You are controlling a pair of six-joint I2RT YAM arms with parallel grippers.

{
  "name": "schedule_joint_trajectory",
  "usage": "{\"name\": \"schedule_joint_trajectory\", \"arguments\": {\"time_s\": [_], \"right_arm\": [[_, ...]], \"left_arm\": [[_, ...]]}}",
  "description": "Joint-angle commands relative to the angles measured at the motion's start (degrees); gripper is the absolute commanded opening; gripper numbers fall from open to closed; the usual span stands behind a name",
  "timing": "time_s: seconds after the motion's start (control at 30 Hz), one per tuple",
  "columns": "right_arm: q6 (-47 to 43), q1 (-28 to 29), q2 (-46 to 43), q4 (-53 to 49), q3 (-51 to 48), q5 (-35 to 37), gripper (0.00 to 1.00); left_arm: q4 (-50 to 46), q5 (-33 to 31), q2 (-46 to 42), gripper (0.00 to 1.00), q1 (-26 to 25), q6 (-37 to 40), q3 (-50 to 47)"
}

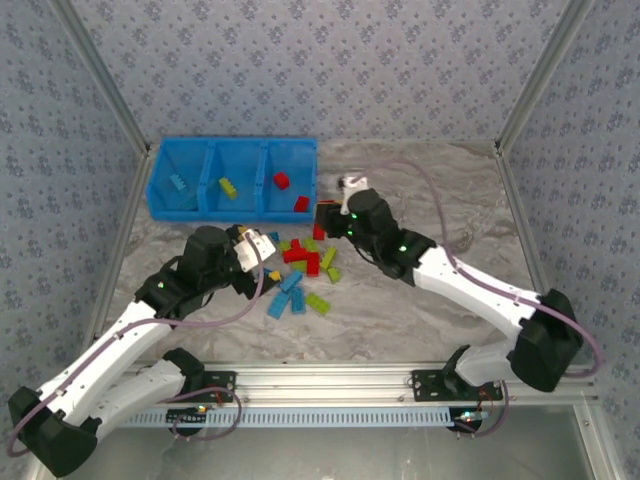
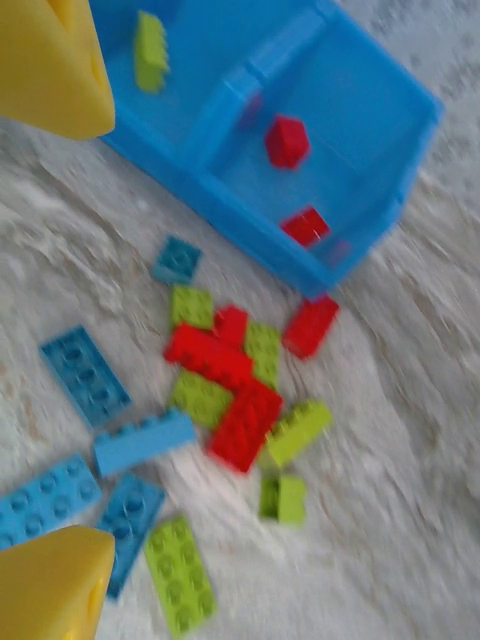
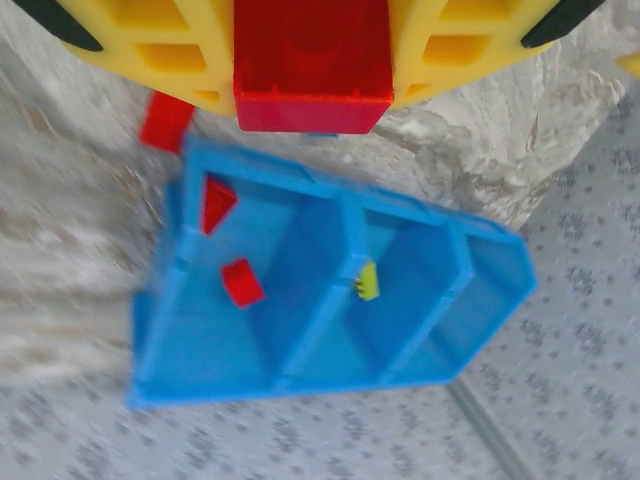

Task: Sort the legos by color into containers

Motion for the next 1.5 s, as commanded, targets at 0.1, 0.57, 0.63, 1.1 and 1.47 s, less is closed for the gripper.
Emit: {"name": "schedule_joint_trajectory", "arguments": {"time_s": [0.1,0.57,0.63,1.1,1.47], "right_arm": [[-19.48,-0.64,22.03,-6.80,21.92,2.28,0.30],[-18.11,-4.91,40.80,-23.87,47.95,7.67,0.52],[-17.99,-4.59,37.93,-23.95,45.82,7.64,0.52],[-5.86,-1.29,-19.84,-13.59,-7.41,-6.11,0.83],[-1.28,-0.86,-39.89,-24.88,-21.97,-4.88,0.91]], "left_arm": [[1.11,-12.49,-1.85,0.99,-0.18,-2.54,1.01],[1.92,-12.77,-1.86,0.99,1.81,-4.51,1.13],[2.70,-13.22,-1.20,0.99,2.91,-6.09,1.23],[8.03,-15.44,-0.24,0.99,18.00,-38.04,1.32],[-0.92,0.67,2.44,0.98,9.79,-93.34,-3.69]]}}
